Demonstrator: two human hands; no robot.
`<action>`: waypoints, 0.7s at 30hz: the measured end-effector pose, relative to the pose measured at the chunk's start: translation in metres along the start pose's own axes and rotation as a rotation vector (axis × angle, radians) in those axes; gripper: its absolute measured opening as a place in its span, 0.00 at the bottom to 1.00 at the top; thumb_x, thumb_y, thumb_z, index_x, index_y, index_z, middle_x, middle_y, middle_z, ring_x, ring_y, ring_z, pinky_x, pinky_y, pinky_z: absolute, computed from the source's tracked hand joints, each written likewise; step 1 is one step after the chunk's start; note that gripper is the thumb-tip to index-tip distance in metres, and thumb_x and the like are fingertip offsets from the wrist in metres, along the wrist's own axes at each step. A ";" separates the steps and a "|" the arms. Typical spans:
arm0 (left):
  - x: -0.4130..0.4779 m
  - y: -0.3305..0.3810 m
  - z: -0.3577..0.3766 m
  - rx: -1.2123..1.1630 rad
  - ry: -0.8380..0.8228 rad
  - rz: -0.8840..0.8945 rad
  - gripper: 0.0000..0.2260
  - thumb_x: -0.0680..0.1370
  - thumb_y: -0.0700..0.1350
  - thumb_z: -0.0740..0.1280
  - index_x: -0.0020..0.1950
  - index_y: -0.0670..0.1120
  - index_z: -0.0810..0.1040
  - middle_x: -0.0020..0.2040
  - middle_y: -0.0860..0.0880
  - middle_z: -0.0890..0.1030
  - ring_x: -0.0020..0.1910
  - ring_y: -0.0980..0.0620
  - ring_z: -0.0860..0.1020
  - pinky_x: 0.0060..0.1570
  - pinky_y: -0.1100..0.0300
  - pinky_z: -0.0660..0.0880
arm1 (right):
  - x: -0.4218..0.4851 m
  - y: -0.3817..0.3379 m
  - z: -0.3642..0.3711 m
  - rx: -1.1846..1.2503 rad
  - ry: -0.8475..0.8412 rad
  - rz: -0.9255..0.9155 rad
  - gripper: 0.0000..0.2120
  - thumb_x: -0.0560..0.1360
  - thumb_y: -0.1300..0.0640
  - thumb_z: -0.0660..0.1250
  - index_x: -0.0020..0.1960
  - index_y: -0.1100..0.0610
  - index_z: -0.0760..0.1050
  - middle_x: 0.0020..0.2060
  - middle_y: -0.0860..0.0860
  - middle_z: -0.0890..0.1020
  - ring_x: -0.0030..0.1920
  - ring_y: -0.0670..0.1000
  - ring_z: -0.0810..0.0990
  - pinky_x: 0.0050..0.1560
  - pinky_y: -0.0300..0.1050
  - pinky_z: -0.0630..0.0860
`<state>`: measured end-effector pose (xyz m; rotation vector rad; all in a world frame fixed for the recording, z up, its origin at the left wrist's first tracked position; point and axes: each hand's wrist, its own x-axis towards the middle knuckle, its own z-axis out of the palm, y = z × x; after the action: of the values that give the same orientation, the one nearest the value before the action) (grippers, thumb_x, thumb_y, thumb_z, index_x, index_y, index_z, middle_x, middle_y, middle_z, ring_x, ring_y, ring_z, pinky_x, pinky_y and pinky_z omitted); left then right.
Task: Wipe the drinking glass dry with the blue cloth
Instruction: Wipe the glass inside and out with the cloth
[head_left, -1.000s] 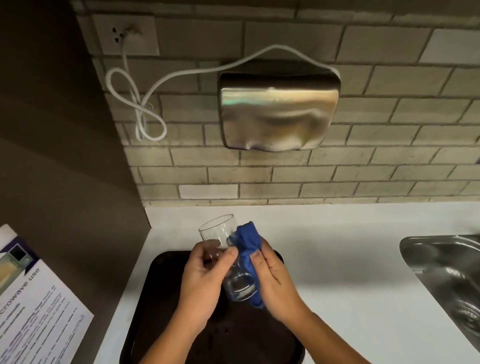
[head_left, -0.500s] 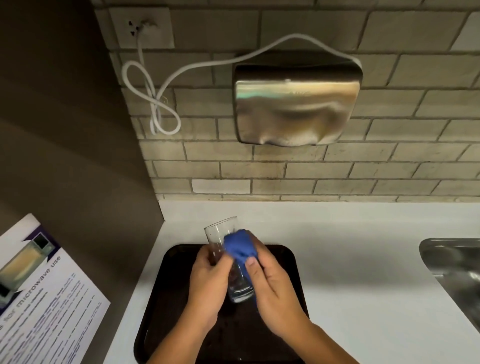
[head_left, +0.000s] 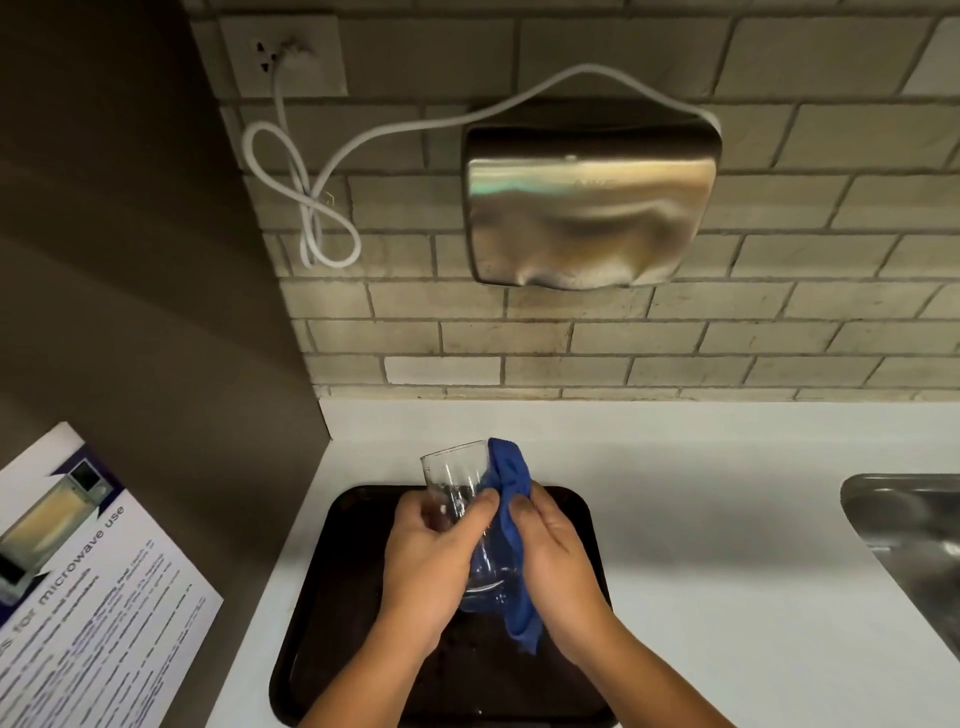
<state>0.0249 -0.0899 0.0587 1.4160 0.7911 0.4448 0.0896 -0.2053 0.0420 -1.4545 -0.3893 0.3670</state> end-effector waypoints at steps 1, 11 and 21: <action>0.000 0.000 -0.001 0.028 0.013 0.031 0.20 0.71 0.58 0.82 0.56 0.52 0.82 0.45 0.52 0.90 0.41 0.57 0.90 0.37 0.62 0.84 | -0.003 -0.003 0.002 -0.043 -0.013 -0.019 0.21 0.90 0.56 0.58 0.67 0.32 0.80 0.64 0.44 0.88 0.64 0.43 0.86 0.64 0.37 0.81; 0.013 0.009 -0.003 0.357 -0.042 0.142 0.22 0.66 0.67 0.74 0.49 0.53 0.79 0.48 0.50 0.86 0.43 0.53 0.85 0.35 0.63 0.75 | 0.005 -0.023 0.006 -0.121 -0.046 -0.061 0.25 0.90 0.58 0.57 0.73 0.26 0.69 0.73 0.36 0.78 0.76 0.37 0.74 0.74 0.30 0.69; 0.014 0.017 0.002 0.382 -0.059 0.112 0.26 0.65 0.70 0.73 0.48 0.51 0.77 0.46 0.49 0.86 0.41 0.51 0.85 0.33 0.61 0.75 | 0.005 -0.014 0.003 -0.162 -0.021 -0.068 0.23 0.90 0.59 0.55 0.84 0.46 0.65 0.81 0.47 0.74 0.81 0.44 0.70 0.85 0.48 0.62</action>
<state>0.0388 -0.0794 0.0719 1.8273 0.7786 0.3463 0.0929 -0.2012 0.0566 -1.5917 -0.4934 0.3013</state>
